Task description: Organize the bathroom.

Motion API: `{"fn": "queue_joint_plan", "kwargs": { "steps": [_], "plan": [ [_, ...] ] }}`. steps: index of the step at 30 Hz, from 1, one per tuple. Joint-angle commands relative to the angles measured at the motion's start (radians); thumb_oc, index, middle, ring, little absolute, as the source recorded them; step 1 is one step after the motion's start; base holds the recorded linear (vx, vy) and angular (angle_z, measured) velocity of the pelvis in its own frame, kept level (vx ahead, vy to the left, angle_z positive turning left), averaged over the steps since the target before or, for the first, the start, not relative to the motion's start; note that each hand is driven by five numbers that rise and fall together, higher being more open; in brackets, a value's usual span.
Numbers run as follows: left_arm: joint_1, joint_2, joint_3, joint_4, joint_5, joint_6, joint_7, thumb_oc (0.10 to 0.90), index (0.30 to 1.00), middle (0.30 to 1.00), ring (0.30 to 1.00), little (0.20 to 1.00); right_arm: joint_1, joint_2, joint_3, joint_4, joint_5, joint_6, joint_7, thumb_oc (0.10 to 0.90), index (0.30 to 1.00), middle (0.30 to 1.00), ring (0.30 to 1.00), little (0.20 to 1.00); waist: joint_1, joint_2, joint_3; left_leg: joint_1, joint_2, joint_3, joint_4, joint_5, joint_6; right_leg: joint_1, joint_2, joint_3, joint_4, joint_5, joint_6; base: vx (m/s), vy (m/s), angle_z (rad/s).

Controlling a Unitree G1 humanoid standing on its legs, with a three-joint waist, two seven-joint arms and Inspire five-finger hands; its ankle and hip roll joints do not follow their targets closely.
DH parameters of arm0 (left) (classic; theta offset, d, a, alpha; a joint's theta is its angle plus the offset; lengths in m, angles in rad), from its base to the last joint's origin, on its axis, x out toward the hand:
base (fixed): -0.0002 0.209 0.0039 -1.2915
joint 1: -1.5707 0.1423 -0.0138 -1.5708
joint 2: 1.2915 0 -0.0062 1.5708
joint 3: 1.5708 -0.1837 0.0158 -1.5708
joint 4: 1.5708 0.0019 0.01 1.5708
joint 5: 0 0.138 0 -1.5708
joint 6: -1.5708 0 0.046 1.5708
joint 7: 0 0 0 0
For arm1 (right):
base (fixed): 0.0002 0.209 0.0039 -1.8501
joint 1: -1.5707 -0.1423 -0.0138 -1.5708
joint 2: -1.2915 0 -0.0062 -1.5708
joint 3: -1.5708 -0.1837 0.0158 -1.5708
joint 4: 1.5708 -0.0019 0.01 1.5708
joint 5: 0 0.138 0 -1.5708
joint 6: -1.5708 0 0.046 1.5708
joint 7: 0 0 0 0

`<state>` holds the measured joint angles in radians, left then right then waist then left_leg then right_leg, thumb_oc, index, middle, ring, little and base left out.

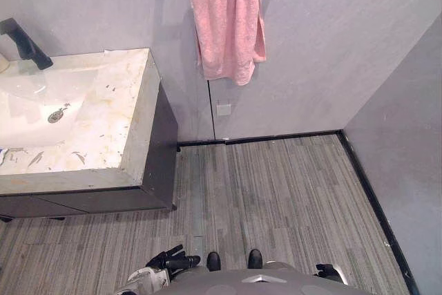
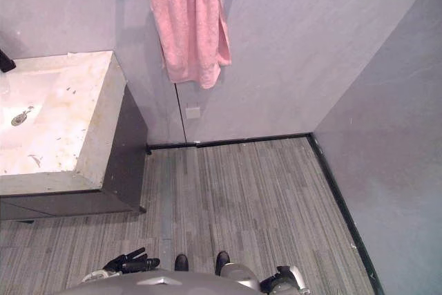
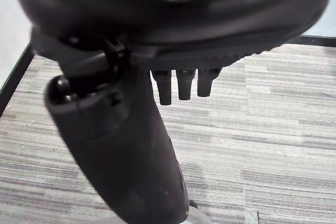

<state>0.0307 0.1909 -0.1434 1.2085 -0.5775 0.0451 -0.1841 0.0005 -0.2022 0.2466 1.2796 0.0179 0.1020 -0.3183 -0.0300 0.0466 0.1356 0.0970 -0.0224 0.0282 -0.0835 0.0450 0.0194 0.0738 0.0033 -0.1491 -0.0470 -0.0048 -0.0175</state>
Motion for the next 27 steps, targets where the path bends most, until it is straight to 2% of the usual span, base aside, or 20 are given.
{"fn": "queue_joint_plan", "kwargs": {
  "steps": [1, 9, 11, 15, 17, 18, 20, 22, 24, 27],
  "plan": [
    [-0.032, -0.006, -0.006, 0.03, 0.023, -0.006, 0.016, 0.8, 0.9, 0.9, 0.9, 0.9, -0.049, -0.028, 0.037, 0.026, 0.05, 0.017, 0.008, 0.8, 0.9, 0.9, 0.9, 0.9, 0.008, -0.005, 0.013, -0.021, 0.002, 0.035, 0.024, -0.075, -0.006, -0.021, -0.034, -0.032, 0.052, -0.058, 0.098, 0.0, 0.0, 0.0],
    [-0.033, -0.009, 0.011, 0.039, 0.0, -0.003, 0.042, 0.8, 0.9, 0.9, 0.9, 0.9, -0.047, -0.027, 0.035, 0.037, 0.047, 0.021, 0.013, 0.8, 0.9, 0.9, 0.9, 0.9, 0.009, -0.005, 0.012, -0.014, 0.0, 0.035, 0.024, -0.076, -0.007, -0.012, -0.034, -0.037, 0.047, -0.059, 0.097, 0.0, 0.0, 0.0],
    [-0.034, -0.01, 0.017, 0.045, -0.015, 0.005, 0.052, 0.8, 0.9, 0.9, 0.9, 0.9, -0.049, -0.026, 0.034, 0.046, 0.047, 0.049, 0.043, 0.8, 0.9, 0.9, 0.9, 0.9, 0.01, -0.006, 0.011, -0.013, 0.0, 0.034, 0.024, -0.076, -0.008, -0.009, -0.034, -0.038, 0.045, -0.058, 0.097, 0.0, 0.0, 0.0],
    [-0.034, -0.011, 0.024, 0.065, 0.012, 0.096, 0.077, 0.8, 0.9, 0.9, 0.9, 0.9, -0.049, -0.023, 0.039, 0.067, 0.035, 0.122, 0.128, 0.8, 0.9, 0.9, 0.9, 0.9, 0.015, -0.01, 0.012, -0.01, -0.001, 0.029, 0.025, -0.076, -0.009, -0.003, -0.036, -0.047, 0.043, -0.057, 0.097, 0.01, -0.002, 0.02],
    [-0.036, -0.012, 0.027, 0.071, 0.005, 0.1, 0.069, 0.8, 0.9, 0.9, 0.9, 0.9, -0.05, -0.021, 0.04, 0.073, 0.047, 0.13, 0.136, 0.8, 0.9, 0.9, 0.9, 0.9, 0.016, -0.011, 0.012, -0.009, -0.001, 0.028, 0.026, -0.075, -0.009, -0.001, -0.037, -0.049, 0.043, -0.057, 0.097, 0.0, 0.0, 0.0],
    [-0.037, -0.011, 0.029, 0.076, 0.007, 0.091, 0.081, 0.8, 0.9, 0.9, 0.9, 0.9, -0.05, -0.022, 0.038, 0.083, 0.052, 0.156, 0.167, 0.8, 0.9, 0.9, 0.9, 0.9, 0.017, -0.013, 0.01, -0.005, -0.002, 0.028, 0.023, -0.077, -0.01, 0.003, -0.036, -0.051, 0.041, -0.059, 0.098, 0.03, 0.004, 0.03],
    [-0.04, -0.011, 0.029, 0.079, 0.005, 0.1, 0.099, 0.8, 0.9, 0.9, 0.9, 0.9, -0.051, -0.022, 0.035, 0.091, 0.071, 0.157, 0.169, 0.8, 0.9, 0.9, 0.9, 0.9, 0.018, -0.013, 0.007, -0.003, -0.002, 0.03, 0.023, -0.077, -0.009, 0.005, -0.036, -0.051, 0.04, -0.058, 0.097, 0.04, 0.01, 0.01],
    [-0.042, -0.009, 0.035, 0.089, 0.012, 0.149, 0.111, 0.8, 0.9, 0.9, 0.9, 0.9, -0.053, -0.022, 0.023, 0.099, 0.115, 0.149, 0.189, 0.8, 0.9, 0.9, 0.9, 0.9, 0.018, -0.014, 0.004, 0.002, -0.002, 0.03, 0.022, -0.077, -0.007, 0.008, -0.036, -0.051, 0.042, -0.059, 0.098, 0.04, 0.009, -0.01],
    [-0.044, -0.01, 0.036, 0.098, 0.009, 0.167, 0.119, 0.8, 0.9, 0.9, 0.9, 0.9, -0.054, -0.021, 0.014, 0.098, 0.148, 0.138, 0.19, 0.8, 0.9, 0.9, 0.9, 0.9, 0.017, -0.014, 0.002, 0.005, -0.001, 0.033, 0.021, -0.078, -0.007, 0.01, -0.036, -0.051, 0.042, -0.059, 0.098, 0.0, 0.0, 0.0],
    [-0.044, -0.014, 0.054, 0.111, -0.045, 0.206, 0.159, 0.8, 0.9, 0.9, 0.9, 0.9, -0.052, -0.016, -0.01, 0.081, 0.205, 0.079, 0.159, 0.8, 0.9, 0.9, 0.9, 0.9, 0.012, -0.013, -0.002, 0.013, -0.001, 0.037, 0.019, -0.08, -0.005, 0.013, -0.035, -0.047, 0.043, -0.06, 0.099, 0.04, 0.016, 0.0]
  ]
}}
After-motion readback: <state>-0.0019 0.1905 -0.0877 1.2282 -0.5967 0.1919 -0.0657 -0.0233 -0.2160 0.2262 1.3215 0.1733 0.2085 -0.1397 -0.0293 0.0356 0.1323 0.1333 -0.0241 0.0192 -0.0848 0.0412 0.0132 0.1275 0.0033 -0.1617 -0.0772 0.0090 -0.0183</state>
